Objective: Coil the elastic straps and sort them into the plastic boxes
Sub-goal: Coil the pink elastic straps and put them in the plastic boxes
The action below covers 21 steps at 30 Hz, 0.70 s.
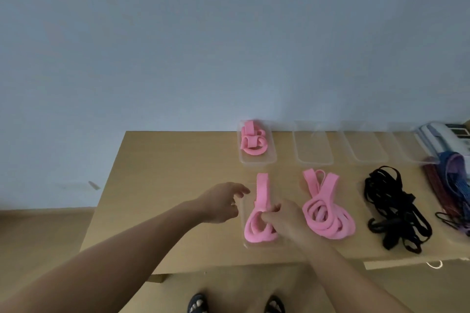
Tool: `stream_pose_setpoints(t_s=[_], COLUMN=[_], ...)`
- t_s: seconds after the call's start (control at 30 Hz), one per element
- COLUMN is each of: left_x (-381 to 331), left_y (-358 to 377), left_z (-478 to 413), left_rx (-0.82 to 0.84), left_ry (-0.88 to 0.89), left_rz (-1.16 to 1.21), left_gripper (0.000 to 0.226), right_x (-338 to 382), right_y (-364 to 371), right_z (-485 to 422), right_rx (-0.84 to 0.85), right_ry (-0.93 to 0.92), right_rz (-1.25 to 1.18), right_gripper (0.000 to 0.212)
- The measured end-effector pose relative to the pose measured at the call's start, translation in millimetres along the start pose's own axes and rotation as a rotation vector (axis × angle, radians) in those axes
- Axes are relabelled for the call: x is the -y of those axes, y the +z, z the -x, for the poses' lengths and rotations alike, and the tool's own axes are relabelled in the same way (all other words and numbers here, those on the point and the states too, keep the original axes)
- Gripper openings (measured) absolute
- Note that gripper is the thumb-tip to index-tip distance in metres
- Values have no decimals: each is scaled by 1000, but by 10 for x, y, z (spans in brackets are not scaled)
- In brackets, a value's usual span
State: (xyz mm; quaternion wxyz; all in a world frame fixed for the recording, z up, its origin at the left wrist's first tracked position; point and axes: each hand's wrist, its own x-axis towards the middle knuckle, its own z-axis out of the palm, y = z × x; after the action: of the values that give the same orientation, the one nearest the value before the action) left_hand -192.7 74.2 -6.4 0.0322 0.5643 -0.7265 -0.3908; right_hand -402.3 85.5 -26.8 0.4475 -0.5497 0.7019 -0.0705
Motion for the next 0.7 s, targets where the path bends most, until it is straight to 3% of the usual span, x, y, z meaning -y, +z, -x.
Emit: stream_pose_setpoints(t_s=[0.17,0.23,0.4,0.6,0.7], left_x=[-241,-426,-952,-1394,-1553], left_y=[-300,-420,-720,-1042,-1177], left_z=[54,70,139,251,305], left_rx=[11,-95,-365,-380,-377], left_ry=[126,195,247,220,220], left_rz=[-150,-106,164,415,527], left_gripper=[92,81,20,14,19], right_x=[323,462,725,1051,1202], right_y=[-518,-699,-1108,-1548,-1687], right_z=[56,104,238,634,807], right_rx=[9,-5,-21,-239,-256], right_ry=[-33,-73,-193,-575,-804], right_rz=[-398,-455,-489,-352,-273], right_gripper=[15,14,13,47,20])
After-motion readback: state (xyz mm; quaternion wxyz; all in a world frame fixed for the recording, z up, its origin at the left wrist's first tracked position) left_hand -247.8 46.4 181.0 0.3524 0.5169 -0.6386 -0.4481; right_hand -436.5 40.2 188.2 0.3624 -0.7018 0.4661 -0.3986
